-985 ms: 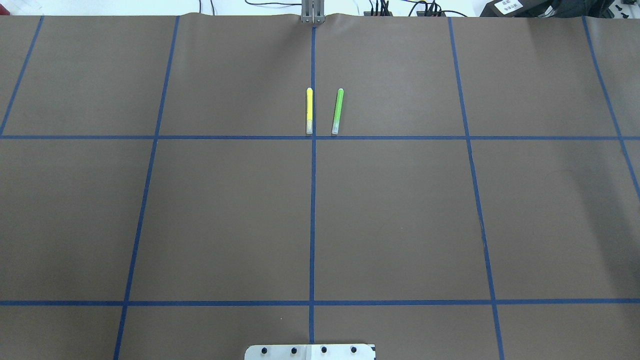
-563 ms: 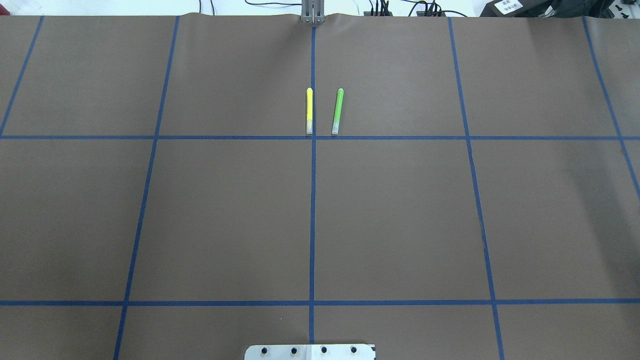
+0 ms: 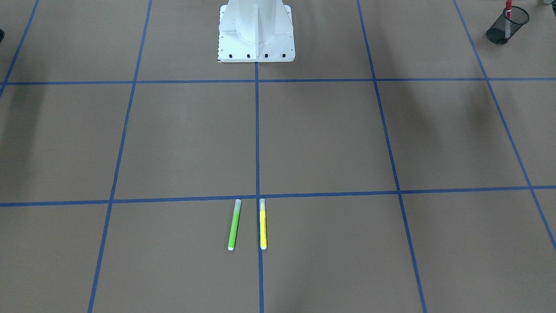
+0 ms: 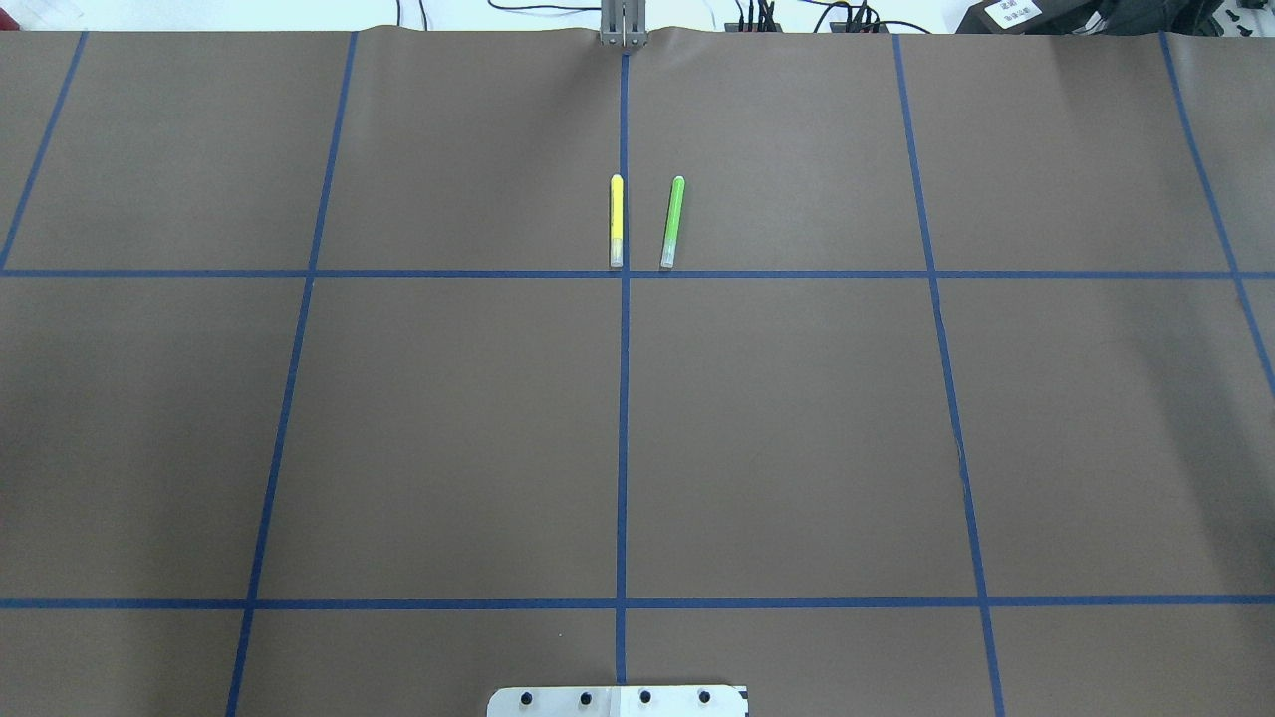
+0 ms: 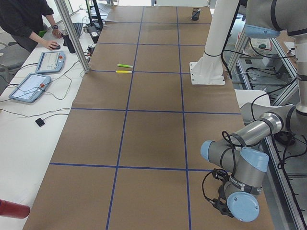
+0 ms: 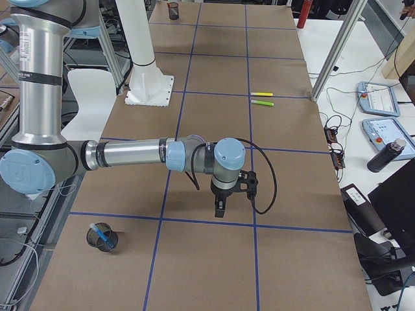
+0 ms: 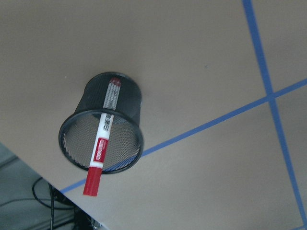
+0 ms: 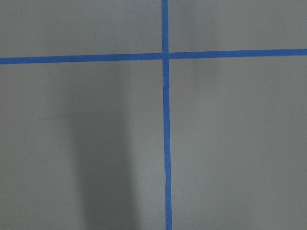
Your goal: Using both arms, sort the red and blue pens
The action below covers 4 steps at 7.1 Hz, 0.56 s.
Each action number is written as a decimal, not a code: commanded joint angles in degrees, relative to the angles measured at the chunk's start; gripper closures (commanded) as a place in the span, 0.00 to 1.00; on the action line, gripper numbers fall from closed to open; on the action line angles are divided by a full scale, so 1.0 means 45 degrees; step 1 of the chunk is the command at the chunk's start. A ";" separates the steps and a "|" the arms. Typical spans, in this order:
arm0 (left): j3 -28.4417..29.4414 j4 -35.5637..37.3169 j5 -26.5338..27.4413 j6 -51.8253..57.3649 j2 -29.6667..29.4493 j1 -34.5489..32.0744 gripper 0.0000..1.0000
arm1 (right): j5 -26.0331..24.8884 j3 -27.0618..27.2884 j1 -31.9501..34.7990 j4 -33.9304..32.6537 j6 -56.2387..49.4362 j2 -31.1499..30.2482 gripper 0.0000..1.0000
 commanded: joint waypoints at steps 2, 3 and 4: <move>-0.0696 -0.5862 -0.0082 -0.0100 -0.1024 0.0834 0.00 | -0.0071 0.0573 -0.0009 0.1518 0.0140 -0.0009 0.00; -0.0638 -0.7274 -0.0160 -0.0739 -0.1198 0.1789 0.00 | -0.0148 0.0150 -0.0125 0.1543 0.0141 0.0184 0.00; -0.0598 -0.9299 -0.0161 -0.2099 -0.1470 0.3036 0.00 | -0.0130 -0.0647 -0.0223 0.1814 0.0160 0.0515 0.00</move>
